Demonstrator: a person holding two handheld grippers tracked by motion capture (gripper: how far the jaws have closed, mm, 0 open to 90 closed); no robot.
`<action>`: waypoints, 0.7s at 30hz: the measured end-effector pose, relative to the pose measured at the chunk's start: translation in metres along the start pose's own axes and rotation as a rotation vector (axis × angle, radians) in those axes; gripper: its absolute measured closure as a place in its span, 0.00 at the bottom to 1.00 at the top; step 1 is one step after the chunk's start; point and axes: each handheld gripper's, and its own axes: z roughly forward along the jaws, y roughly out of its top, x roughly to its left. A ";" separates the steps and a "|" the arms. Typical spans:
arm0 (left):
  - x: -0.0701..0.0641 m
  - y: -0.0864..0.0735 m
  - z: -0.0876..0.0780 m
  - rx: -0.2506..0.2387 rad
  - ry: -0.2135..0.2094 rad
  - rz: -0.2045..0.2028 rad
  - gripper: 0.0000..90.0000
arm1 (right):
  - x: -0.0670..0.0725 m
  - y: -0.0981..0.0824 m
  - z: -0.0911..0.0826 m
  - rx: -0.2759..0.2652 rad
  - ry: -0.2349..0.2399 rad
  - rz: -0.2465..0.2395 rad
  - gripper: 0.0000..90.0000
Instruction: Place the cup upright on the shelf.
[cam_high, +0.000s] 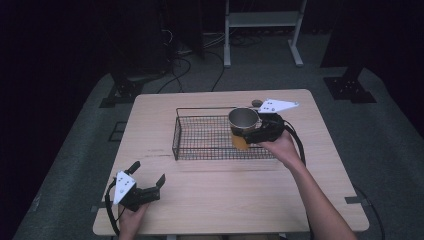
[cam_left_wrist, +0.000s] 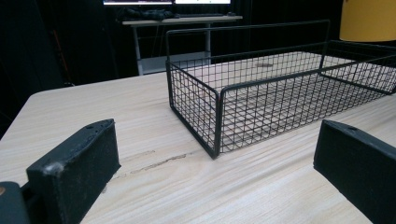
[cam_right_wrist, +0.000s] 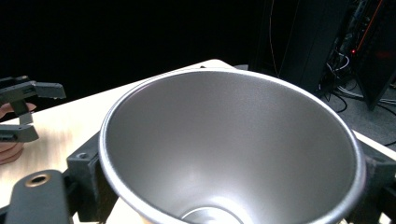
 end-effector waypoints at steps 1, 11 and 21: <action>0.000 0.000 0.000 -0.001 0.000 0.000 0.00 | -0.001 0.002 0.001 0.004 -0.001 -0.004 0.13; 0.000 0.000 0.000 -0.001 -0.001 -0.001 0.00 | -0.014 0.012 0.015 0.004 0.014 0.002 0.13; 0.000 0.000 0.000 -0.002 -0.002 -0.003 0.00 | -0.035 0.011 0.030 0.000 0.060 0.031 0.13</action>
